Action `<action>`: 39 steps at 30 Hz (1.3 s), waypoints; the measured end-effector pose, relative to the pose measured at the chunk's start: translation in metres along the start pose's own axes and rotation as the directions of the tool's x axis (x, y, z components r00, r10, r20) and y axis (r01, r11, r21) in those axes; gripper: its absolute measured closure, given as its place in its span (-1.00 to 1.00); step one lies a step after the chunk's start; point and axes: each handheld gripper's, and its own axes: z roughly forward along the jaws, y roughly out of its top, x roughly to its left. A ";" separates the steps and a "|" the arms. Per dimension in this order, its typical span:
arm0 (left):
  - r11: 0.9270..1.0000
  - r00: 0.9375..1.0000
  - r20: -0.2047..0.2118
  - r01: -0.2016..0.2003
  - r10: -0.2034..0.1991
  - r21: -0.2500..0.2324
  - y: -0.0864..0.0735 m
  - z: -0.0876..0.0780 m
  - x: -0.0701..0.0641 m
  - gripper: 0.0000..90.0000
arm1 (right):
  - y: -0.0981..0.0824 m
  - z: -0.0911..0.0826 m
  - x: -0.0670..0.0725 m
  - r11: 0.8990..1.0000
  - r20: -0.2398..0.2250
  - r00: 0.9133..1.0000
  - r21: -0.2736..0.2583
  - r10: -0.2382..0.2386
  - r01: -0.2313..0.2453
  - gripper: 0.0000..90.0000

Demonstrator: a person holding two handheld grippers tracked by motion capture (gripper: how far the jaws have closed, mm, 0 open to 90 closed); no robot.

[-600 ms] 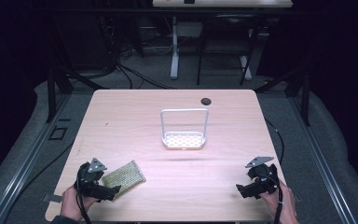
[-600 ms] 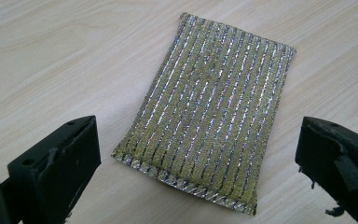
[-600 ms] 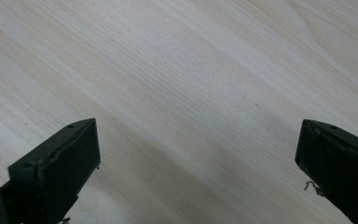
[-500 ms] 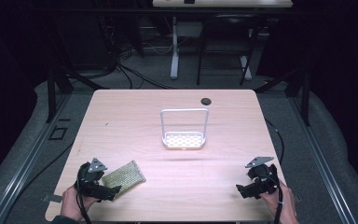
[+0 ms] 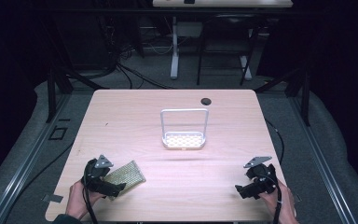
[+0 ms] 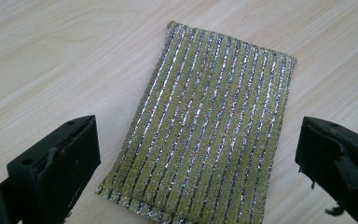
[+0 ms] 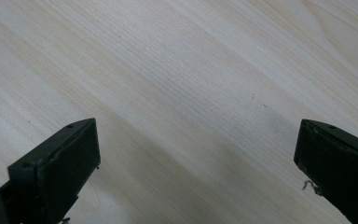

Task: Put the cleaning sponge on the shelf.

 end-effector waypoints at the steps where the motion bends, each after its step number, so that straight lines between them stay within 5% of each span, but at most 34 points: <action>1: 1.000 1.000 0.000 -0.004 0.004 0.002 0.000 0.001 0.000 -1.00 | 0.000 0.000 0.001 1.000 -0.002 1.000 0.005 0.001 -0.001 -1.00; 6: 1.000 1.000 0.012 -0.013 0.013 0.020 0.002 0.007 0.000 -1.00 | 0.000 0.001 0.002 1.000 -0.006 1.000 0.006 -0.006 0.006 -1.00; 10: 0.996 0.998 0.035 -0.051 0.049 0.078 0.001 0.015 -0.002 -1.00 | 0.001 0.001 0.000 1.000 -0.006 1.000 0.010 -0.005 0.005 -1.00; 18: 0.991 0.998 0.021 -0.064 0.062 0.121 0.000 0.020 -0.006 -0.88 | 0.000 0.000 0.002 1.000 -0.010 1.000 0.008 -0.012 0.012 -1.00; 39: 0.991 0.997 0.003 -0.080 0.080 0.104 0.000 0.013 -0.013 -0.44 | 0.001 0.001 0.005 0.999 -0.008 0.999 0.021 -0.037 0.037 -1.00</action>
